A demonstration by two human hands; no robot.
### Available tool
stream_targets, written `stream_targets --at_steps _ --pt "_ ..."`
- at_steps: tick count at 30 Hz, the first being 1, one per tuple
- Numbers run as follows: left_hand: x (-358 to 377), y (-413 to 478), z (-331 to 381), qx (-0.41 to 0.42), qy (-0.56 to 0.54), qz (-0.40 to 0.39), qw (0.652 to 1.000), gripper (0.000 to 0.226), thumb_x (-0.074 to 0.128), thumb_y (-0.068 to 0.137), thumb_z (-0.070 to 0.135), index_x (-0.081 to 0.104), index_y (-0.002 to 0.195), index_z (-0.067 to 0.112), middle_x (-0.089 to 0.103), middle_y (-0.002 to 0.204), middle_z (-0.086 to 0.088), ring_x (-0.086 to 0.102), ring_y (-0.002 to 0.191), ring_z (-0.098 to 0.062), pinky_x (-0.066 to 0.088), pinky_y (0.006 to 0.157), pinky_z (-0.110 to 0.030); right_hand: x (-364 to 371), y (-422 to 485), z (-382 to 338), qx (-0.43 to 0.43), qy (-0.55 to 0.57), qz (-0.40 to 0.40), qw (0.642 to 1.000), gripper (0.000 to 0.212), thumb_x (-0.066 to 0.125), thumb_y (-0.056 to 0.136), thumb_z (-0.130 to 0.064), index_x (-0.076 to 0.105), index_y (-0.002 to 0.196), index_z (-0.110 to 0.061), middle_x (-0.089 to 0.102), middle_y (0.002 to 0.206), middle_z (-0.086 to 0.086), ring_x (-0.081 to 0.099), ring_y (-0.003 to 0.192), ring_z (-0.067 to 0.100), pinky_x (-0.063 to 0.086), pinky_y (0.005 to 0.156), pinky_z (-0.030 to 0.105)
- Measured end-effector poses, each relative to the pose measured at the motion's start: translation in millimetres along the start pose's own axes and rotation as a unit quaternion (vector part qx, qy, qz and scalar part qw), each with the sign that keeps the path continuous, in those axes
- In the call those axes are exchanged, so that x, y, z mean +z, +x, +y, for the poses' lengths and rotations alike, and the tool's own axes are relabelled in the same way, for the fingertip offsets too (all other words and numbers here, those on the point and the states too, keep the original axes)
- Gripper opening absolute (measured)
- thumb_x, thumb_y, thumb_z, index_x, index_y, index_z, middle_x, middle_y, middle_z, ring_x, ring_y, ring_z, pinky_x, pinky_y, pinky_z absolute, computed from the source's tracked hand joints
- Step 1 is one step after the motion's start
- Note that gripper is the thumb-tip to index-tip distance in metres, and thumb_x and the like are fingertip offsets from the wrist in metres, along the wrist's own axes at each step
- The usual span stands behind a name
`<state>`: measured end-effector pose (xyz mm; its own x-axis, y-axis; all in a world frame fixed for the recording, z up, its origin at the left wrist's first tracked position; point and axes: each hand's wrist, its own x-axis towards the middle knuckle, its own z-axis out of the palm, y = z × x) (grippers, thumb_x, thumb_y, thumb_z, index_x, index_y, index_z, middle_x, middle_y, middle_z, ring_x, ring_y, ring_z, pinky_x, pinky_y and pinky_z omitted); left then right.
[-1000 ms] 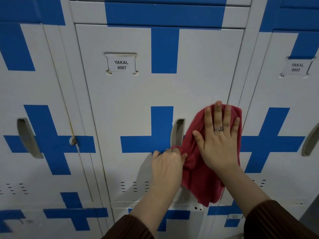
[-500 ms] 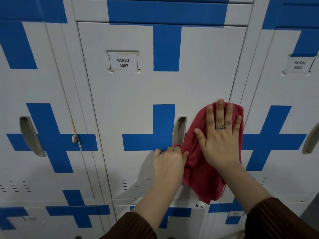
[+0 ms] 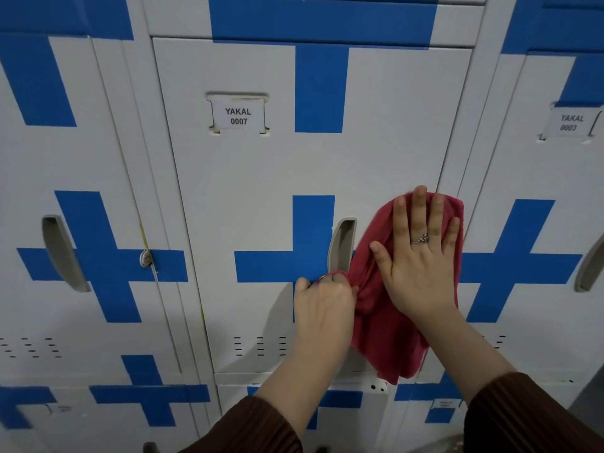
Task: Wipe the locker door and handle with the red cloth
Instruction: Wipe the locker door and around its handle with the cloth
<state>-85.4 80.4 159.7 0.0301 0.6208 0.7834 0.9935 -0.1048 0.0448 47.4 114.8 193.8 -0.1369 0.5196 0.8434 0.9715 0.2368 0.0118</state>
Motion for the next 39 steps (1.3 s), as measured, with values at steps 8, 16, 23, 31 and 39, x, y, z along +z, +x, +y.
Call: stream_targets --at_steps 8,16,23,31,39 --pt "-1 1 -3 0.002 0.008 0.036 0.999 0.034 0.088 0.052 0.038 0.063 0.059 0.016 0.059 0.051 0.002 0.052 0.037 -0.017 0.026 0.058 -0.029 -1 0 1 -0.002 -0.002 -0.005 1.000 0.062 0.007 0.093 -0.054 -0.016 0.143 -0.025 -0.029 0.148 -0.008 -0.020 0.138 0.019 -0.012 0.110 0.042" --pt "10 1 -8 0.031 -0.056 0.032 0.997 0.023 0.070 0.068 0.031 0.060 0.055 0.015 0.059 0.054 0.002 0.053 0.041 -0.017 0.018 0.059 -0.028 0 0 1 -0.004 -0.005 0.005 1.000 0.062 0.009 0.093 -0.054 -0.016 0.143 -0.026 -0.023 0.151 -0.004 -0.022 0.137 0.018 -0.012 0.110 0.042" --pt "8 0 -5 0.023 -0.037 0.005 0.999 0.035 0.088 0.053 0.031 0.058 0.053 0.014 0.055 0.046 0.000 0.051 0.038 -0.018 0.019 0.059 -0.029 2 -1 1 -0.005 -0.022 0.010 1.000 0.062 0.009 0.093 -0.054 -0.016 0.143 -0.026 -0.029 0.148 -0.008 -0.022 0.137 0.018 -0.012 0.110 0.041" --pt "2 -21 -18 0.031 -0.142 0.040 0.989 0.034 0.050 0.080 0.043 0.057 0.057 0.019 0.053 0.050 0.009 0.045 0.042 -0.011 0.020 0.060 -0.023 7 -16 -4 0.038 -0.020 0.037 0.998 0.064 0.022 0.092 -0.055 0.006 0.146 -0.022 -0.002 0.147 0.018 -0.007 0.138 0.033 -0.001 0.109 0.048" --pt "-18 -32 -81 0.035 -0.226 0.008 0.973 0.038 0.044 0.089 0.045 0.071 0.079 0.020 0.057 0.060 0.012 0.042 0.051 -0.003 0.034 0.066 -0.023 5 -27 -9 -0.010 -0.128 0.168 0.978 0.038 0.037 0.095 -0.039 0.050 0.122 -0.016 0.038 0.094 0.010 0.034 0.078 0.027 0.023 0.065 0.037"
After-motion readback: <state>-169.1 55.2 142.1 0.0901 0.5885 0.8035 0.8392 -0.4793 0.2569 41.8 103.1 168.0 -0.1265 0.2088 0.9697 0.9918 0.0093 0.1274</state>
